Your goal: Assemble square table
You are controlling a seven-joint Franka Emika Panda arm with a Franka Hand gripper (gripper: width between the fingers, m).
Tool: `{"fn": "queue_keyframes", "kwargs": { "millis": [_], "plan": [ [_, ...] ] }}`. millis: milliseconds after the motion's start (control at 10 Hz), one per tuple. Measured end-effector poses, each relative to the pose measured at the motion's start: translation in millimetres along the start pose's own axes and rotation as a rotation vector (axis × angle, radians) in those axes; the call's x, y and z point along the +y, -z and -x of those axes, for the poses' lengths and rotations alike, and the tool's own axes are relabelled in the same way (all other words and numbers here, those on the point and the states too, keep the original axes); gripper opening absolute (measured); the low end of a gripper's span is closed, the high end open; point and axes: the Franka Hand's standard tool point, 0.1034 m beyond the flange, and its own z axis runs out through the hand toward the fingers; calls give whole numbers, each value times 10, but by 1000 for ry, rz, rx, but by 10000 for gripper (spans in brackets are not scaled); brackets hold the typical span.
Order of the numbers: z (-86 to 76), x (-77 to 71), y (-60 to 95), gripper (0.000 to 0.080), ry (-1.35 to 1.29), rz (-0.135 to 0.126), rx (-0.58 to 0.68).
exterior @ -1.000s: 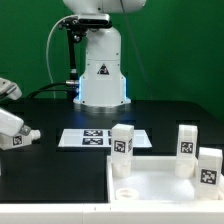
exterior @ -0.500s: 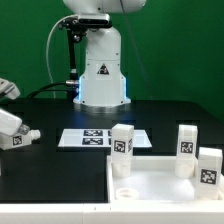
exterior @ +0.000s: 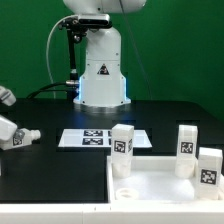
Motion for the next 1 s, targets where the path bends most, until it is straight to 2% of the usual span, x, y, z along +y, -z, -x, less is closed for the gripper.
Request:
{"fn": "queue_keyframes", "kwargs": {
  "millis": [300, 400, 500, 600, 700, 800, 900, 1000],
  "plan": [
    [0, 17, -75, 649, -5, 1, -7],
    [0, 18, -76, 559, -5, 1, -7],
    [0, 18, -77, 559, -5, 1, -7],
    [0, 18, -77, 378, -5, 1, -7],
    [1, 19, -77, 281, -5, 1, -8],
    [1, 17, -76, 281, -5, 1, -7],
    [19, -35, -53, 281, -1, 6, -2],
    [144, -266, 93, 281, 41, 26, 33]
  ]
}}
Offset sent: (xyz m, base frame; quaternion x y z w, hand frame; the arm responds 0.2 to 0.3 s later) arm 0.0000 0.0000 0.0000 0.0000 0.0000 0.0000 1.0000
